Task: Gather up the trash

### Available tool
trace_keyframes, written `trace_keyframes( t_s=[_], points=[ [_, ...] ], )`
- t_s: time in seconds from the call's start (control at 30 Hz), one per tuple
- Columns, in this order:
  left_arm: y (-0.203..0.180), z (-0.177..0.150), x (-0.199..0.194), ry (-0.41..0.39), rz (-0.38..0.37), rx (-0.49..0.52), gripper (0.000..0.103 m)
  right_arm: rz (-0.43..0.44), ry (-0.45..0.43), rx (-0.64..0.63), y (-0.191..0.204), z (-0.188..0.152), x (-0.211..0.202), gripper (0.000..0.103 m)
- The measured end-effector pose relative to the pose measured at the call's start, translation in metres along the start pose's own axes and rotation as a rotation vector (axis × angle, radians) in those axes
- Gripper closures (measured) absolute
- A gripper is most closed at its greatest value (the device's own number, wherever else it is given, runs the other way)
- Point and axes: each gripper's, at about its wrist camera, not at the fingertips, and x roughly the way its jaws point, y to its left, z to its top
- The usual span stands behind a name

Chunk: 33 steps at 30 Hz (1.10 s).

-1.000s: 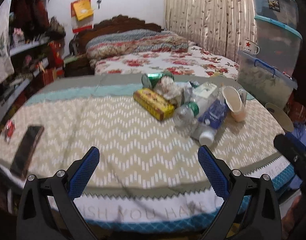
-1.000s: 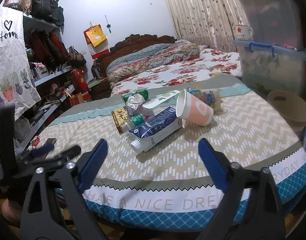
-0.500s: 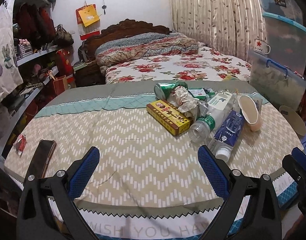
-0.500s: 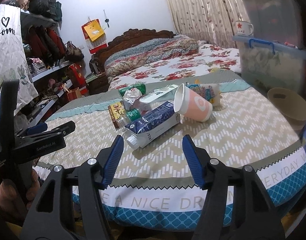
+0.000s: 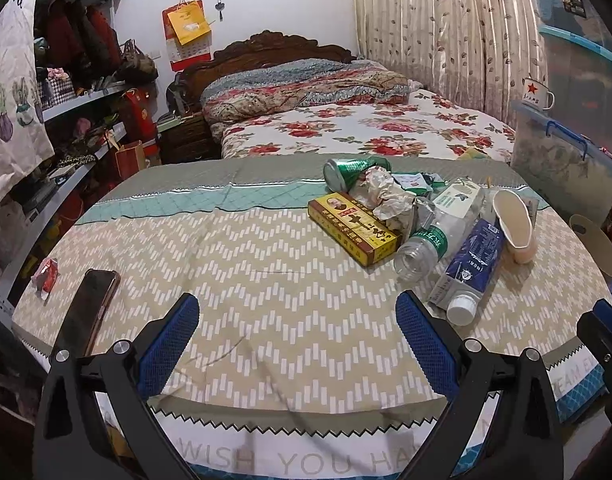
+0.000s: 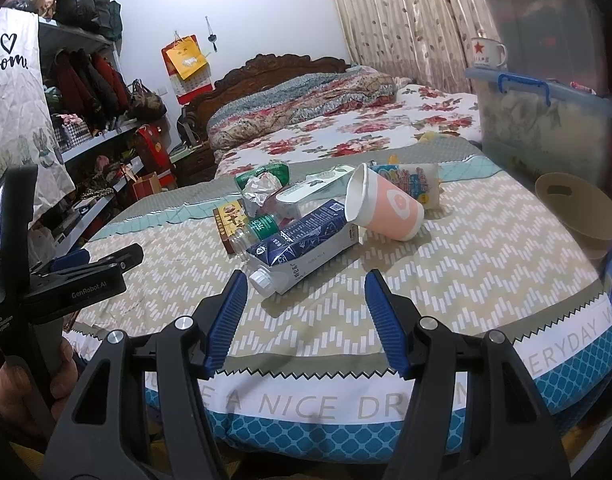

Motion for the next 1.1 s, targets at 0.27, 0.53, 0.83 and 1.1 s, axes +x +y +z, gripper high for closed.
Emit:
trace_keyframes(
  t_s=[0.27, 0.53, 0.83, 1.1],
  points=[
    [0.002, -0.002, 0.003, 0.016, 0.005, -0.008, 0.009, 0.000, 0.010, 0.004, -0.002, -0.002, 0.003, 0.040],
    [0.006, -0.004, 0.008, 0.032, 0.013, -0.027, 0.009, -0.001, 0.019, 0.008, -0.002, -0.003, 0.005, 0.040],
    [0.010, -0.005, 0.014, 0.051, 0.022, -0.044, 0.009, 0.001, 0.026, 0.011, -0.001, -0.003, 0.005, 0.040],
    [0.011, -0.006, 0.016, 0.060, 0.030, -0.050, 0.009, 0.001, 0.033, 0.017, 0.000, -0.004, 0.005, 0.040]
  ],
)
